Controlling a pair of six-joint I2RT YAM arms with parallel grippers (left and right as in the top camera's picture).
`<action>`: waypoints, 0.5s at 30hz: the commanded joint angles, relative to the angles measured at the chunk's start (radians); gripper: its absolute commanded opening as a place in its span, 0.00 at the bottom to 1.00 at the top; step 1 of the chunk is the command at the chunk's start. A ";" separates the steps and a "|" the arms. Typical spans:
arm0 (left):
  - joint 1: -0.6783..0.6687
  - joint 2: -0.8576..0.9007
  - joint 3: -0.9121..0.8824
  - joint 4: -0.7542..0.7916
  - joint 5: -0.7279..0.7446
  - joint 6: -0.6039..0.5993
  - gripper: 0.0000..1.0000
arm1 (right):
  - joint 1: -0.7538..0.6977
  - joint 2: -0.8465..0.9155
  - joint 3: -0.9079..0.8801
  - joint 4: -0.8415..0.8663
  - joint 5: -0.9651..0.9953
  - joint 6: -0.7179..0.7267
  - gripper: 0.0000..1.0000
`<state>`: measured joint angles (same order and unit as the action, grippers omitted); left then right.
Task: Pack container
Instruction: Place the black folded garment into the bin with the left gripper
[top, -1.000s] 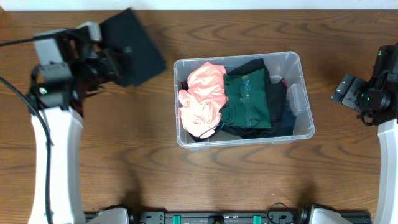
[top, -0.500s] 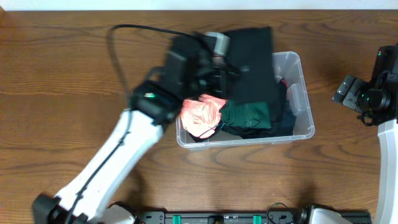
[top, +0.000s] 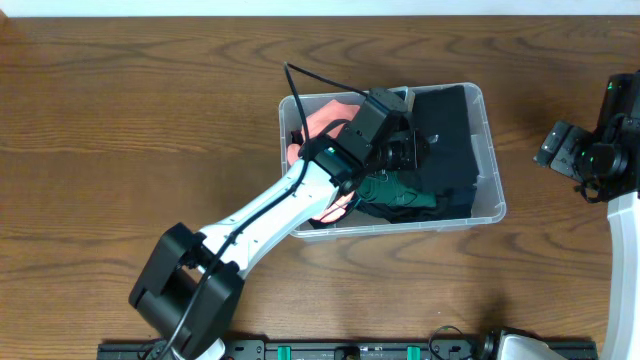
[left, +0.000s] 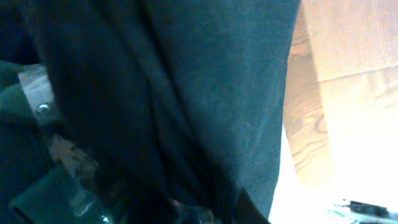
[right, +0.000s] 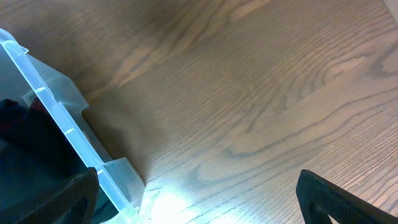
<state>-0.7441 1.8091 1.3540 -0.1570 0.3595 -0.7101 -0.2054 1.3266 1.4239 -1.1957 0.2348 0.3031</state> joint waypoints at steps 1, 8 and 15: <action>0.003 0.002 0.013 -0.003 0.028 -0.016 0.59 | -0.018 -0.013 0.002 -0.004 0.000 -0.005 0.99; 0.064 -0.145 0.017 -0.148 0.039 0.126 0.98 | 0.003 -0.013 0.002 0.042 -0.233 -0.167 0.99; 0.283 -0.371 0.017 -0.442 -0.203 0.169 0.98 | 0.156 -0.013 0.002 0.154 -0.347 -0.320 0.88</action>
<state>-0.5488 1.5066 1.3548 -0.5476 0.2848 -0.5804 -0.1101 1.3266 1.4220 -1.0595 -0.0177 0.0875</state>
